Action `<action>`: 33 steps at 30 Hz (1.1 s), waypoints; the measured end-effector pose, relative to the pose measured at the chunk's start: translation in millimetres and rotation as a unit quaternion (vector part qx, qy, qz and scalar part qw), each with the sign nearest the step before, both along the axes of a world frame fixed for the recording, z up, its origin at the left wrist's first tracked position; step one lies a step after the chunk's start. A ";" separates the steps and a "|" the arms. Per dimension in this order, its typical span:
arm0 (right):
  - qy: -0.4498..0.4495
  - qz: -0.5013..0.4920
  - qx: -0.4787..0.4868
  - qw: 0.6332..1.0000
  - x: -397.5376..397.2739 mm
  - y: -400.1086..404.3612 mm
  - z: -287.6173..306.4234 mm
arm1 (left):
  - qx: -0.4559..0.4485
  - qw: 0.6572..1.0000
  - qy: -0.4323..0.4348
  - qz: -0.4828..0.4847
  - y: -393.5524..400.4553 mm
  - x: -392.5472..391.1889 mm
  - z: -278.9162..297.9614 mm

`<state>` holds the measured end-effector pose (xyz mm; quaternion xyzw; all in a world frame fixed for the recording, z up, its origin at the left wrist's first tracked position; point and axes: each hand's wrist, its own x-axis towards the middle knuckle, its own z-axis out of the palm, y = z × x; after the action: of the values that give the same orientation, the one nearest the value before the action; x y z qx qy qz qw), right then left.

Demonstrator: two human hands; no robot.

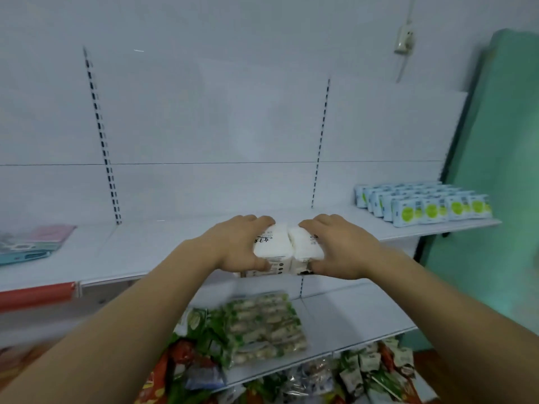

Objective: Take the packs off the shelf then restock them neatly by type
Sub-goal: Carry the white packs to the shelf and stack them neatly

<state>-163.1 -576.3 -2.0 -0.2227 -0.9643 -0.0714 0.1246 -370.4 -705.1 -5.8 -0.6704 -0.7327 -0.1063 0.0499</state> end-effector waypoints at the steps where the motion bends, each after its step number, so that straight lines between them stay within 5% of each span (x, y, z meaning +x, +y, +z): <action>1: 0.000 -0.012 -0.001 1.000 13.3 12.0 -1.5 | 0.001 1.000 0.002 -0.012 15.8 10.7 -1.7; 12: 0.022 -0.076 0.001 0.997 56.1 139.5 -14.7 | 0.016 0.998 0.038 -0.057 168.8 45.0 -9.3; 33: -0.045 -0.008 0.005 0.999 -88.9 391.1 -36.0 | -0.025 0.998 0.017 0.062 385.0 -69.7 -34.9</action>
<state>-252.0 -185.2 -38.0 -0.2260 -0.9668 -0.0869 0.0815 -440.1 -320.0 -40.6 -0.6261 -0.7746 -0.0730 0.0517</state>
